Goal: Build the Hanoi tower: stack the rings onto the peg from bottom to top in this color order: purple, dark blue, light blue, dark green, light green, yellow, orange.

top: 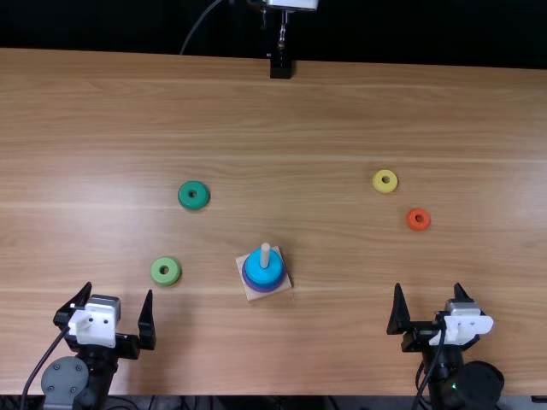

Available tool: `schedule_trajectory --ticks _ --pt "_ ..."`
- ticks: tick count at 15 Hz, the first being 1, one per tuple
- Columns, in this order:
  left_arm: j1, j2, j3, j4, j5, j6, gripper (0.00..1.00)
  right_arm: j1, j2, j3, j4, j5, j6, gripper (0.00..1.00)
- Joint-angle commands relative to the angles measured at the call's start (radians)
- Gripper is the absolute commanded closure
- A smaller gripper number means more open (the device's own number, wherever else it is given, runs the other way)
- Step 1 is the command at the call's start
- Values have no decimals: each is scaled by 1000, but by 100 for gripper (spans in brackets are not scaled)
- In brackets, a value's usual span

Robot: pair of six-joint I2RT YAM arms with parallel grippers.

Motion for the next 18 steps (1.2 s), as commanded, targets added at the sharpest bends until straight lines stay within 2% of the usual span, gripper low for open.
schedule_trajectory --ticks 1,6,10,11,12,13,15,16,17,18 --pt "11 -12 -105 -75 10 16 0 -10 -13 -58 -86 -8 -3 0" --pt "13 -12 -105 -75 8 16 0 -10 -13 -58 -86 -8 -3 0" --pt "4 -12 -105 -53 27 23 0 -10 -13 -58 -86 -8 -3 0" --pt "-1 -12 -99 -5 30 25 0 -10 -13 -58 -86 -8 -3 0" --pt "-1 -12 -56 130 29 27 0 -10 -13 -58 -86 -8 -3 0" --pt "1 27 15 269 21 27 0 -10 -13 -58 -86 -8 -3 0" --pt "4 166 151 442 16 25 0 -10 -13 -58 -86 -8 -3 0" --pt "2 254 273 454 -14 27 0 -10 -13 -58 -86 -8 -3 0" --pt "1 352 394 433 -69 27 0 -10 -13 -58 -86 -8 -3 0" --pt "1 435 510 378 -110 27 0 -10 -13 -58 -86 -8 -3 0"
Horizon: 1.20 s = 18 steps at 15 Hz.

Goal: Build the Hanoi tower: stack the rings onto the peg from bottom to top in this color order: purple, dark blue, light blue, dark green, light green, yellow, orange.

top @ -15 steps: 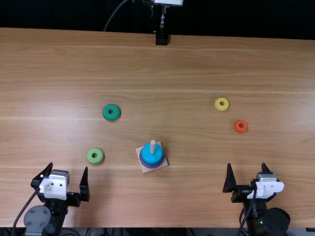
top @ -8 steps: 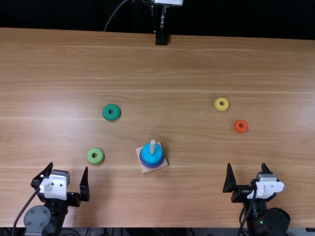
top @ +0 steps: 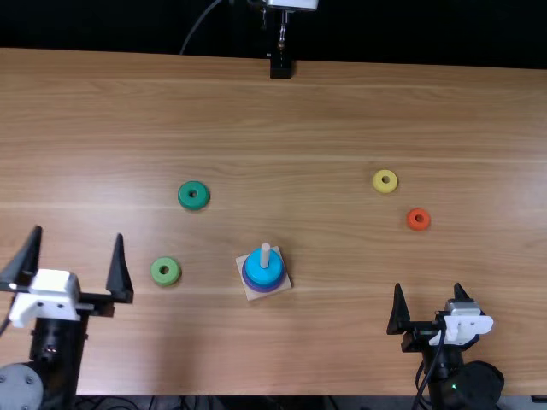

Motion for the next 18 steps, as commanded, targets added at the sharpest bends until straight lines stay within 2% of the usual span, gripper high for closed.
schedule_trajectory --ticks 1,4,5,7,8,11,12,13,14,16,18 --pt "1 112 151 -83 -56 7 0 -10 -13 -58 -85 -8 -3 0" --pt "6 427 419 -328 -35 5 0 -10 -13 -58 -85 -8 -3 0" --pt "5 529 496 -385 -4 5 0 -10 -13 -58 -85 -8 -3 0" --pt "0 706 599 -448 147 3 0 -10 -13 -58 -85 -8 -3 0" --pt "-8 790 639 -453 174 3 0 -10 -13 -58 -85 -8 -3 0" --pt "-41 1039 741 -536 162 3 0 -10 -13 -58 -85 -8 -3 0" --pt "-55 1118 768 -567 125 1 0 -10 -13 -58 -85 -8 -3 0" --pt "-77 1187 774 -573 71 3 0 -10 -13 -58 -85 -8 -3 0" --pt "-98 1244 783 -576 49 5 0 -10 -13 -58 -85 -8 -3 0" --pt "-115 1353 795 -565 60 5 0 -10 -13 -58 -85 -8 -3 0" --pt "-161 1436 814 -554 62 5 0 -10 -13 -58 -85 -8 -3 0"
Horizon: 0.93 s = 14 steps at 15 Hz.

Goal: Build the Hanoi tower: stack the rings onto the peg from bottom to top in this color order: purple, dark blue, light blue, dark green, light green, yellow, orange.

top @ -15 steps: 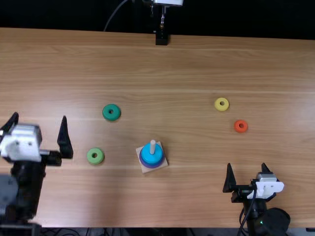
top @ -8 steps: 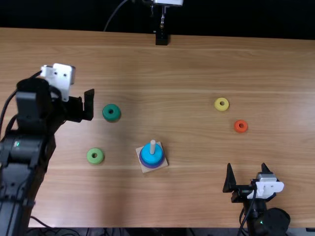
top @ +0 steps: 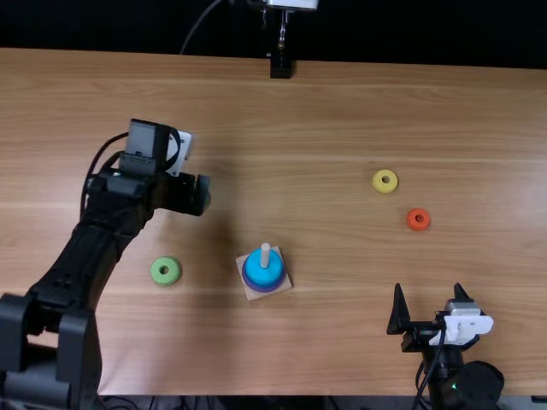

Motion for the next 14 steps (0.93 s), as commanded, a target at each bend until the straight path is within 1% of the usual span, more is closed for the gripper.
schedule_trajectory --ticks 1,4,7,14 --pt "-20 52 55 9 -3 2 0 -10 -13 -58 -85 -8 -2 0" --pt "-27 140 107 7 -3 2 0 -10 -13 -58 -85 -8 -2 0" --pt "-32 178 109 7 -1 2 0 -10 -13 -57 -85 -8 -2 0" --pt "-35 215 113 -6 -1 4 0 -10 -13 -58 -85 -8 -2 0"
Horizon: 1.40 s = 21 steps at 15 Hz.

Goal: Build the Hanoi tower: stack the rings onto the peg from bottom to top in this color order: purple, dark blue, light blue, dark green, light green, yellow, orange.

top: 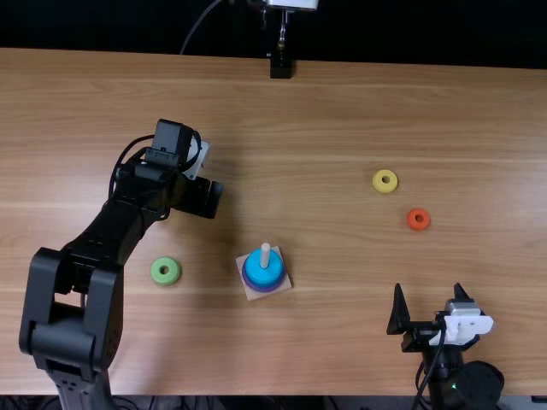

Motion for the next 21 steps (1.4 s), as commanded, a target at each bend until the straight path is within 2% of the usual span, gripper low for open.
schedule_trajectory --ticks 1,10,11,13,14,18,21 --pt "-8 30 37 2 3 3 0 -10 -13 -58 -85 -8 -3 0" --pt "-20 50 31 6 3 5 0 -10 -13 -58 -85 -8 -3 0" --pt "-20 50 28 6 5 3 5 -10 -13 -58 -85 -8 -3 0" --pt "-20 50 23 15 23 3 78 -10 -13 -58 -85 -8 -3 0" --pt "-20 48 12 15 23 -4 100 -10 -13 -58 -85 -8 -3 0" --pt "-20 45 6 9 -11 -4 100 -10 -13 -58 -85 -8 -3 0" --pt "-20 8 49 -41 -13 2 100 -10 -13 -58 -85 -8 -3 0"
